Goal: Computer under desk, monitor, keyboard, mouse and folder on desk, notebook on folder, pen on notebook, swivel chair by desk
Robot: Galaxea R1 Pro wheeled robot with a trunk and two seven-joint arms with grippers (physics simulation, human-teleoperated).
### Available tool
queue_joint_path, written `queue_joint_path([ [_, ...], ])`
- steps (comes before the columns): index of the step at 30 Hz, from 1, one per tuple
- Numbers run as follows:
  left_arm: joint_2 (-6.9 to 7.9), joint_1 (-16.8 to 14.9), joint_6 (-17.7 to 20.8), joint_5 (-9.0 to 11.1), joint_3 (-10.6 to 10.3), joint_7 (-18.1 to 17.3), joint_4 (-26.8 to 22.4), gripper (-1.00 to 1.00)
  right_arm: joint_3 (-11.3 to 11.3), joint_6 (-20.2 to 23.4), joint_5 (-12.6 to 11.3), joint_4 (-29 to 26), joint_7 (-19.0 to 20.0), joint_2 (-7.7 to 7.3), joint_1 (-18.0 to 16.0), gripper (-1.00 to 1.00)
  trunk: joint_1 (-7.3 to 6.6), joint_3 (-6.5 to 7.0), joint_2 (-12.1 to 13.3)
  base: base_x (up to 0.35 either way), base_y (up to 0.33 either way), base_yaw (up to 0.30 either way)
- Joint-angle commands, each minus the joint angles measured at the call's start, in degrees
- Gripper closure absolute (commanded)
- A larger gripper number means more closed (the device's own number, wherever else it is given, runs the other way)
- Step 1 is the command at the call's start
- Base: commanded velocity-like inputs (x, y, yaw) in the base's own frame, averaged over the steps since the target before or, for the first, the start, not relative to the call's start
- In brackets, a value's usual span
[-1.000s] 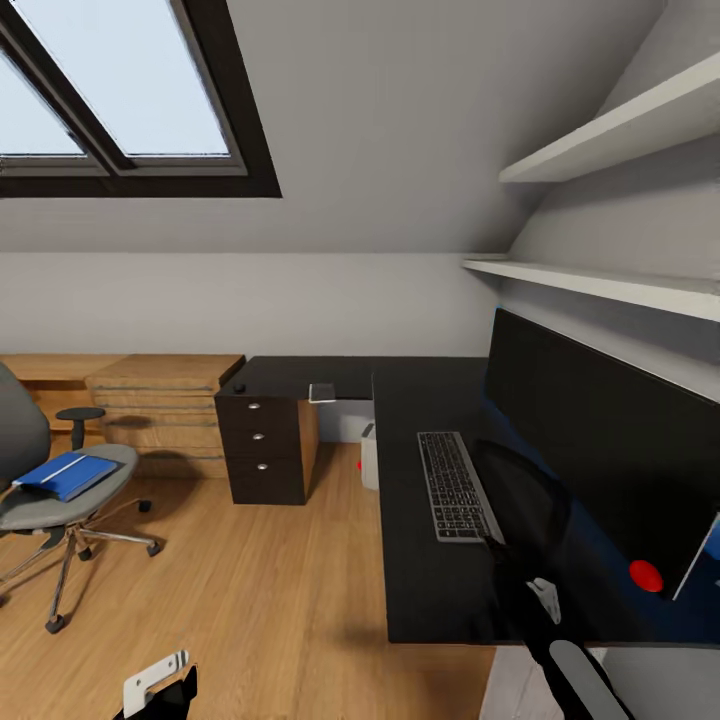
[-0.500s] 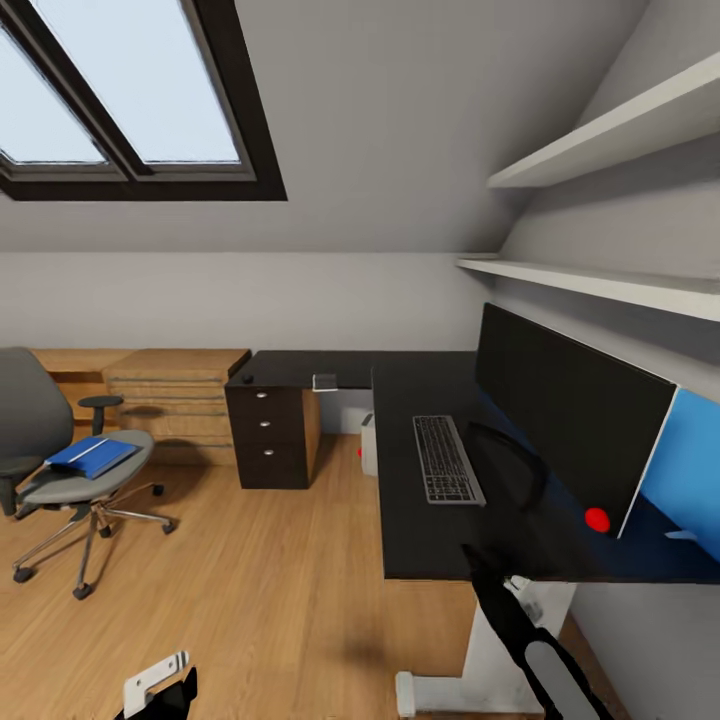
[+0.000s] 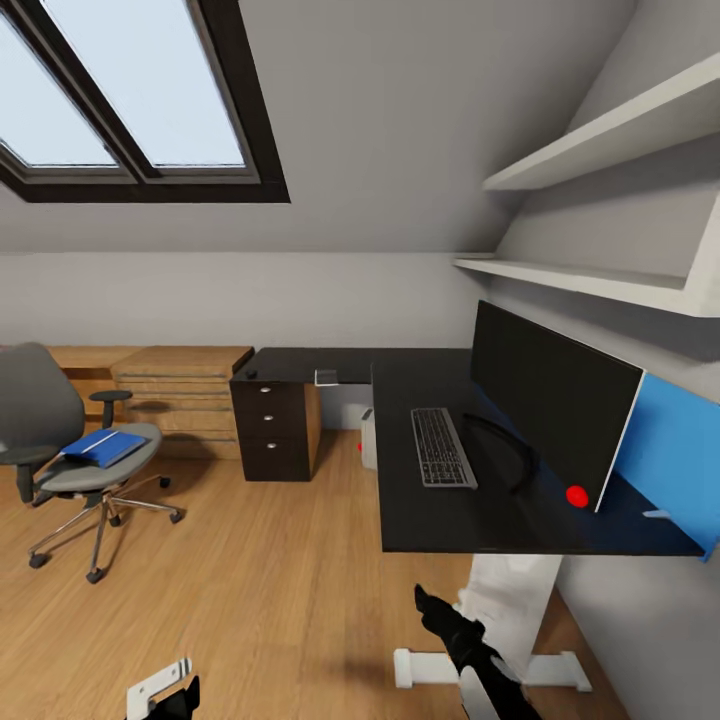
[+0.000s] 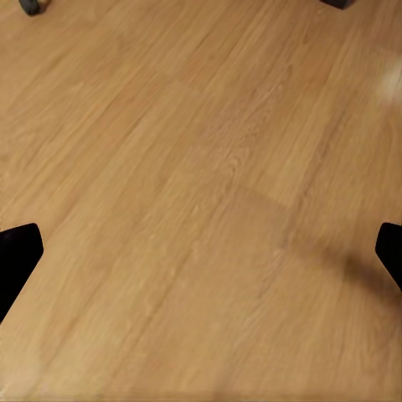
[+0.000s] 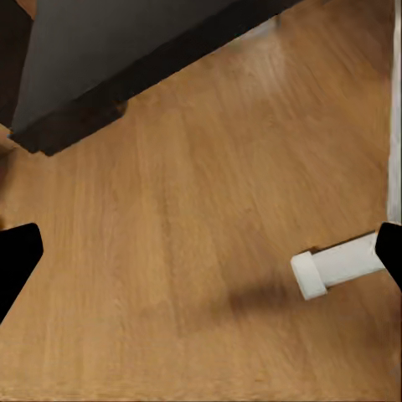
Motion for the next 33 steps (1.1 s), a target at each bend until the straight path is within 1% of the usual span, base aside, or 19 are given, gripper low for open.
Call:
queue_joint_path([
  [1, -0.03, 0.0, 0.3, 0.6, 0.1, 0.1, 0.0, -1.0, 0.2, -1.2, 1.3, 3.4, -0.5, 0.06, 0.0, -1.0, -0.22, 0.11, 0.4, -0.01, 0.0, 0.0],
  [2, 0.0, 0.0, 0.3, 0.6, 0.1, 0.1, 0.2, -1.0, 0.2, -3.5, 2.7, 7.1, -0.5, 0.12, 0.0, -1.0, -0.44, 0.29, 0.8, -0.006, 0.0, 0.0],
  [3, 0.01, 0.0, 0.2, 0.6, 0.1, 0.1, 0.3, -1.0, 0.2, -5.0, 3.3, 8.9, -0.5, 0.14, 0.0, -1.0, -0.66, 0.47, 1.2, -0.005, 0.0, 0.0],
  [4, 0.05, 0.0, 0.1, 0.6, 0.1, 0.1, 0.8, -1.0, 0.2, -8.5, 4.1, 12.5, -0.6, 0.17, 0.0, -1.0, -0.88, 0.65, 1.6, -0.003, 0.0, 0.0],
  [5, 0.1, 0.0, 0.0, 0.7, 0.1, 0.1, 2.0, -1.0, 0.3, -15.2, 5.0, 18.0, -0.6, 0.2, 0.0, -1.0, -1.1, 0.83, 2.0, -0.002, 0.0, 0.0],
  [6, 0.1, 0.0, 0.0, 0.6, 0.1, 0.1, 3.5, -1.0, 0.3, -20.0, 5.4, 21.6, -0.5, 0.21, 0.0, -1.0, -1.32, 1.01, 2.4, -0.001, 0.0, 0.0],
  [7, 0.11, 0.0, 0.0, 0.6, 0.1, 0.1, 4.3, -1.0, 0.3, -22.3, 5.5, 23.3, -0.5, 0.21, 0.0, -1.0, -1.54, 1.19, 2.8, 0.0, 0.0, 0.0],
  [8, 0.1, 0.0, 0.0, 0.5, 0.0, 0.2, 6.2, -1.0, 0.3, -26.7, 5.8, 26.5, -0.4, 0.22, 0.0, -1.0, -1.76, 1.37, 3.2, 0.0, 0.0, 0.0],
  [9, 0.05, 0.0, -0.1, 0.4, -0.1, 0.1, 8.1, -1.0, 0.3, -30.0, 6.0, 29.5, -0.4, 0.22, 0.0, -1.0, -1.98, 1.55, 3.6, 0.0, 0.0, 0.0],
  [10, 0.03, 0.0, -0.1, 0.4, -0.3, 0.1, 9.7, -1.0, 0.3, -32.2, 6.1, 32.3, -0.3, 0.23, 0.0, -1.0, -2.2, 1.73, 4.0, 0.0, 0.0, 0.0],
  [13, 0.01, 0.0, -0.2, 0.4, -0.9, 0.1, 11.4, -1.0, 0.3, -34.8, 6.2, 36.3, -0.2, 0.22, 0.0, -1.0, -2.86, 2.27, 5.2, 0.0, 0.0, 0.0],
  [15, -0.01, 0.0, -0.2, 0.4, -1.1, 0.1, 12.0, -1.0, 0.3, -36.1, 6.2, 37.8, -0.1, 0.22, 0.0, -1.0, -3.3, 2.63, 6.0, 0.0, 0.0, 0.0],
  [20, -0.08, 0.0, -0.4, 0.4, -1.4, 0.1, 12.6, -1.0, 0.4, -37.2, 6.5, 39.1, -0.1, 0.13, 0.0, -1.0, -4.39, 3.52, 8.0, 0.0, 0.0, 0.0],
  [22, -0.1, 0.0, -0.5, 0.3, -1.4, 0.1, 12.7, -1.0, 0.4, -37.4, 7.0, 39.3, -0.1, 0.09, 0.0, -1.0, -4.83, 3.88, 8.8, 0.0, 0.0, 0.0],
  [25, -0.05, 0.0, -0.6, 0.3, -1.5, 0.1, 12.9, -1.0, 0.3, -37.5, 8.1, 39.5, -0.1, 0.12, 0.0, -1.0, -4.83, 3.88, 8.8, 0.0, 0.0, 0.0],
  [33, 0.35, 0.0, -0.7, 0.1, -1.5, 0.1, 13.1, -1.0, 0.3, -37.6, 8.4, 39.6, -0.1, 0.24, 0.0, -1.0, -4.83, 3.88, 8.8, 0.0, 0.009, 0.0],
])
